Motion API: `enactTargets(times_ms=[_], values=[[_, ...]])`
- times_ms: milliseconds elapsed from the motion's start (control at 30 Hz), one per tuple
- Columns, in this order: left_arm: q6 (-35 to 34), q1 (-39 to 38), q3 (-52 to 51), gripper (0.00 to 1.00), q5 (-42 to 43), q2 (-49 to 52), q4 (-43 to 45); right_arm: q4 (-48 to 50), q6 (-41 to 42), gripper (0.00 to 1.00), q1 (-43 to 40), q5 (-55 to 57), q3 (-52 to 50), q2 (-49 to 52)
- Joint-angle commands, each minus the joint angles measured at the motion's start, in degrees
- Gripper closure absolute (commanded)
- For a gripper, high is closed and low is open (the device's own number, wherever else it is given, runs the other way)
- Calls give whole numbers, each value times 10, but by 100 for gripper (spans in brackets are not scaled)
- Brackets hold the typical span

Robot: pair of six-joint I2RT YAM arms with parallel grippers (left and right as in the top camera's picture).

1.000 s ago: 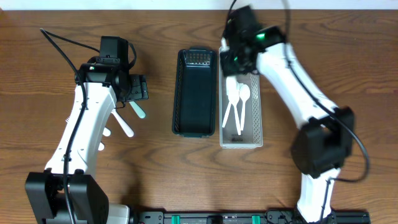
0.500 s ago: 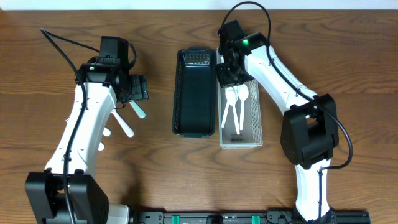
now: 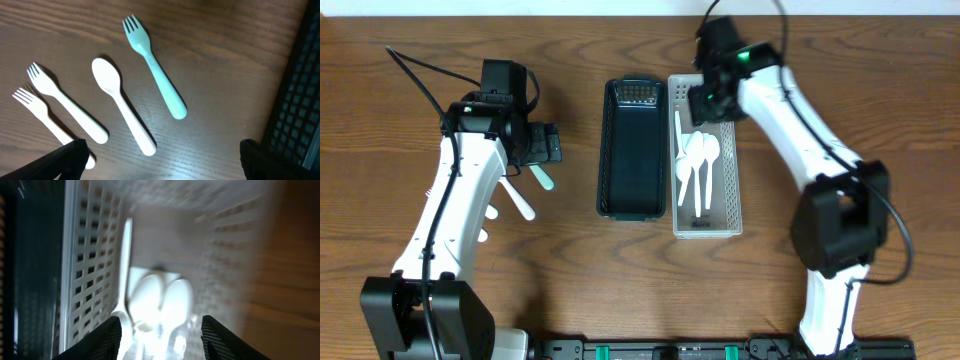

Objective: Pack container

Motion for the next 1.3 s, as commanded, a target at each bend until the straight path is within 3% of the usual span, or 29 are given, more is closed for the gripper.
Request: enactTargets(times_ms=[0,167,367,533,733,1267], values=[[-2,3,31,2,-38,-13,-22,3,-28,44,-38,10,6,-87],[-81,27,101,2,-94,-47,-76,2,-42,36,-92,11,6,-156],[-146,106,101,2,9,-28,-71,-17,-42,34,-167,10,6,-200],[-206,139,75,2,18,38,-75,-44,-42,34,-208,10,6,-200],[-212,140,72,2,78,129,-68,-47,-42,34,-218,10,6,-200],[-219,140,72,2,91,269,-37,-50,-42,34,-219,10,6,-200]])
